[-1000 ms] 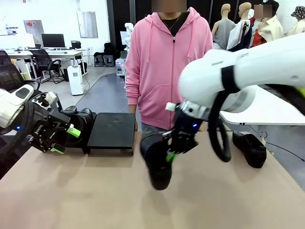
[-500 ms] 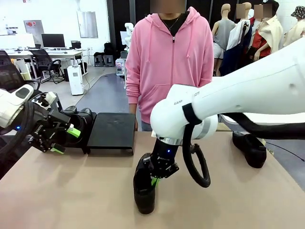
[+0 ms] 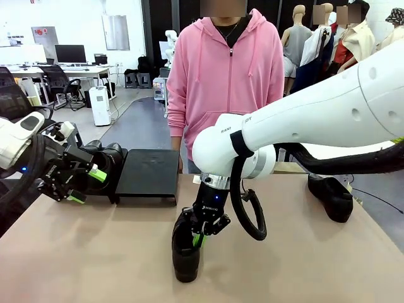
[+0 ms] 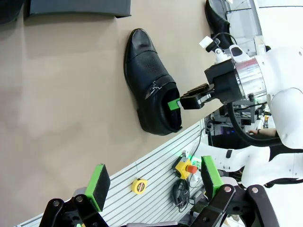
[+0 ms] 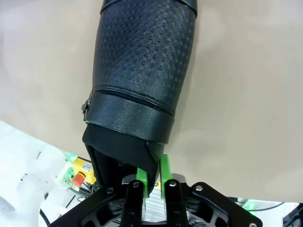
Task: Organize the shoes by placing them on the stand.
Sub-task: Pick up one Shoe and place it in the middle of the table.
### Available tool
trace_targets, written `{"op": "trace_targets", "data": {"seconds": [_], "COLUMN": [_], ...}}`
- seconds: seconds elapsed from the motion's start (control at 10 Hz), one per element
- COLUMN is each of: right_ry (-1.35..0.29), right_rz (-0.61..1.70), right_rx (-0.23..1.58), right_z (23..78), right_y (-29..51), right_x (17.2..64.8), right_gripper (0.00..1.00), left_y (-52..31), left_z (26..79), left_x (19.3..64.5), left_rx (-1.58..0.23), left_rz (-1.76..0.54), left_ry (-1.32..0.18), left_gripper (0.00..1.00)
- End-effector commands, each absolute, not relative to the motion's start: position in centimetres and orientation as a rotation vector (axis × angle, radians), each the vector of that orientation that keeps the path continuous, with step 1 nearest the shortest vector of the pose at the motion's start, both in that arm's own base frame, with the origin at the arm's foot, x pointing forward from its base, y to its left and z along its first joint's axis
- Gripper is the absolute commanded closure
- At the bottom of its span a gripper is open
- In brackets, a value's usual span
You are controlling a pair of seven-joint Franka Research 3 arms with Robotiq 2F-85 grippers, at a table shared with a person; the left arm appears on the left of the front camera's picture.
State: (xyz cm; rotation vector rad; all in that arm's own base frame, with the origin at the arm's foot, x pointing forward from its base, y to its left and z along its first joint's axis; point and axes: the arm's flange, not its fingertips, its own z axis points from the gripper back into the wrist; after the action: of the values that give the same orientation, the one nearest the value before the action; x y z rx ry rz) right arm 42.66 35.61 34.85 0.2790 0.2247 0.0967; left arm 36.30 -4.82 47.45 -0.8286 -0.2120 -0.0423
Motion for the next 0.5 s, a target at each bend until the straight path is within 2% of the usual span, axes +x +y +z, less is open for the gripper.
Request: {"op": "trace_targets", "data": {"seconds": [0.0,0.2,0.4], "right_ry": [0.225,0.166,0.075], "right_rz": [0.120,0.108,0.164], "right_rx": [0.312,0.329,0.376], "right_z": [35.4,37.3,42.8], "right_y": [35.0,33.3,26.8], "right_x": [42.6,42.0,40.6], "right_gripper": [0.00,0.00,0.00], "left_y": [-5.0,-5.0,-5.0], "left_z": [47.5,47.5,47.5], "left_x": [36.1,36.1,36.1], "left_rx": [-0.854,-0.854,-0.854], "left_rz": [-0.028,-0.028,-0.028], "left_ry": [-0.215,-0.215,-0.215], "left_gripper": [0.00,0.00,0.00]}}
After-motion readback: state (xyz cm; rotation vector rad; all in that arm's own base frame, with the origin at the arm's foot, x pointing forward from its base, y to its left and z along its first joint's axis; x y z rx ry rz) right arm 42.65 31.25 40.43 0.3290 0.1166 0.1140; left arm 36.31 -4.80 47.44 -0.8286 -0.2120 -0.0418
